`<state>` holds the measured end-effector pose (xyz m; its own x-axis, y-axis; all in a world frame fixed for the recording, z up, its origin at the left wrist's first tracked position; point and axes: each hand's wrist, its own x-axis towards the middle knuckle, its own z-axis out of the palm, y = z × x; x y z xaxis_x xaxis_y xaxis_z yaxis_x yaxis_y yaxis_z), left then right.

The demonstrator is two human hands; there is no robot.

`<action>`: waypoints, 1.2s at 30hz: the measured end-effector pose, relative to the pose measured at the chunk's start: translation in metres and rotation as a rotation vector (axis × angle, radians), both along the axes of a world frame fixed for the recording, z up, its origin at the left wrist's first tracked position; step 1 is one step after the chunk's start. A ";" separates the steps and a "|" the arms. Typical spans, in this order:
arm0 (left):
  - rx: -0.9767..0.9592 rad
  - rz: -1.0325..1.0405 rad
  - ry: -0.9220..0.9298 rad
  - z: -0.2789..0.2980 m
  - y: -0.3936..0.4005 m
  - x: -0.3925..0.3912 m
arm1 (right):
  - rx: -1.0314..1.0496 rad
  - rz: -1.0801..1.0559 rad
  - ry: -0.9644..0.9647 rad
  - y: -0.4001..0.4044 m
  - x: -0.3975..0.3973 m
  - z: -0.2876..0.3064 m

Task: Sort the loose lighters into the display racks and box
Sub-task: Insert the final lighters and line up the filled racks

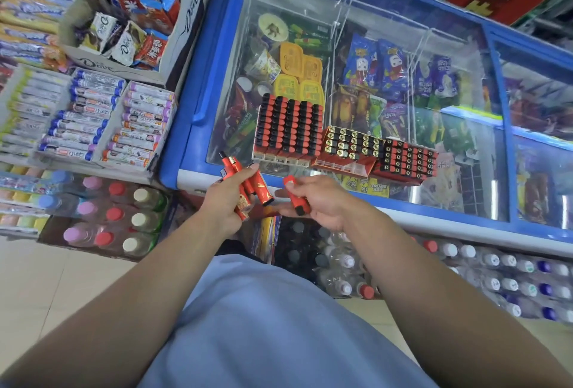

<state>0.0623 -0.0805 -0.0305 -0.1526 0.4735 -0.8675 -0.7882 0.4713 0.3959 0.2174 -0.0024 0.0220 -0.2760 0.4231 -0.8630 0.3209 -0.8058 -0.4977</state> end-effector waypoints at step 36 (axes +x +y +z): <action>-0.060 0.001 0.052 -0.016 0.024 -0.030 | 0.408 -0.486 -0.199 -0.024 -0.068 -0.051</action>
<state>0.0321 -0.0565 -0.0470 -0.1987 0.4203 -0.8854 -0.7680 0.4944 0.4071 0.1493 -0.0260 -0.0290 0.1768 0.7631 -0.6217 0.0858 -0.6411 -0.7626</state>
